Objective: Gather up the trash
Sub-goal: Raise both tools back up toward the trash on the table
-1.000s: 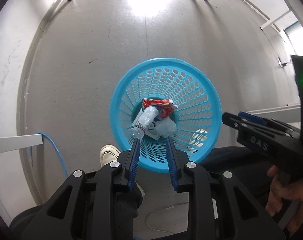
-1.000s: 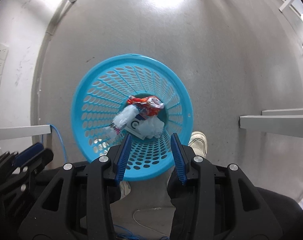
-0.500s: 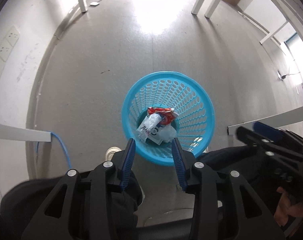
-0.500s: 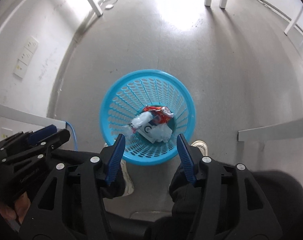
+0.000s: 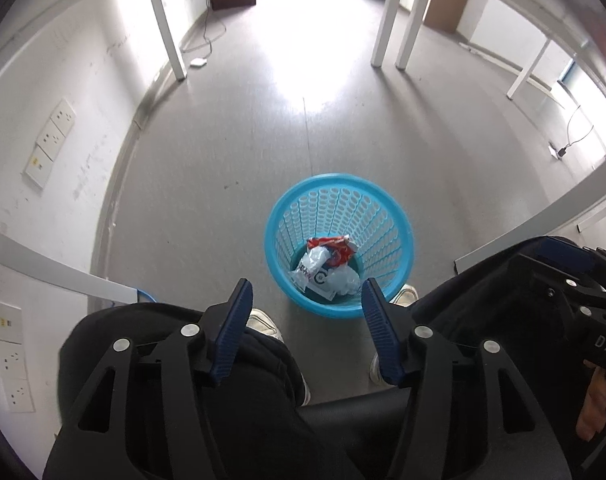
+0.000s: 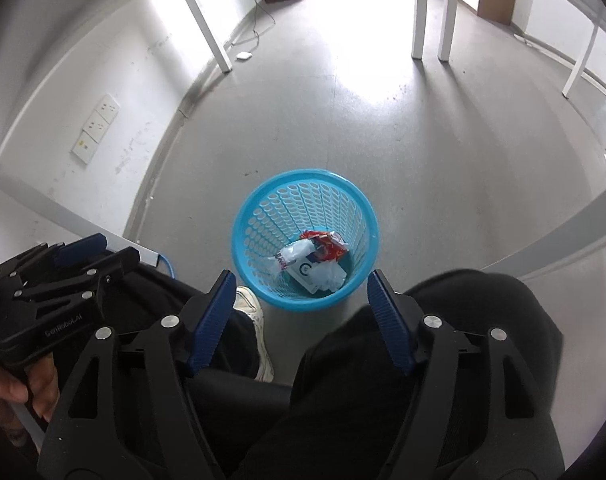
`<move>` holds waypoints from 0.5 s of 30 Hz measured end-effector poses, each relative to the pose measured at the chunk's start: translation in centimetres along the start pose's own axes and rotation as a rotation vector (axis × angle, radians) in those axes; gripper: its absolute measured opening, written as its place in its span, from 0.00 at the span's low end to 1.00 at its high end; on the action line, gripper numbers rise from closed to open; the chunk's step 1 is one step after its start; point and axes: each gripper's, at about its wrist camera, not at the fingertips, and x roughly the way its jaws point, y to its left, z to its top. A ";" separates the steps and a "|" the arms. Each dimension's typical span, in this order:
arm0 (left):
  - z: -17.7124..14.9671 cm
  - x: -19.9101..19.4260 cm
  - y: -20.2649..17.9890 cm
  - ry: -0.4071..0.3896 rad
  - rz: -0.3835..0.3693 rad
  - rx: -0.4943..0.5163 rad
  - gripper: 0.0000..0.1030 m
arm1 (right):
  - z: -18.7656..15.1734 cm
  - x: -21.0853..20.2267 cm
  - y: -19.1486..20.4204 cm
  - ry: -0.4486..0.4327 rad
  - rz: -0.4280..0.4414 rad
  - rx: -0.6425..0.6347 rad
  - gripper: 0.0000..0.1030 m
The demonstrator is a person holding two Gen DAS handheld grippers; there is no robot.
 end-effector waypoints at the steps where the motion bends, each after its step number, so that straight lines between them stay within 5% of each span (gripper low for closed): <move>1: -0.1 -0.8 0.0 -0.016 -0.006 0.004 0.58 | -0.3 -0.9 0.1 -0.015 0.001 -0.008 0.69; 15: -2.5 -10.8 0.0 -0.250 -0.063 0.042 0.71 | -2.8 -11.6 2.1 -0.249 0.008 -0.130 0.79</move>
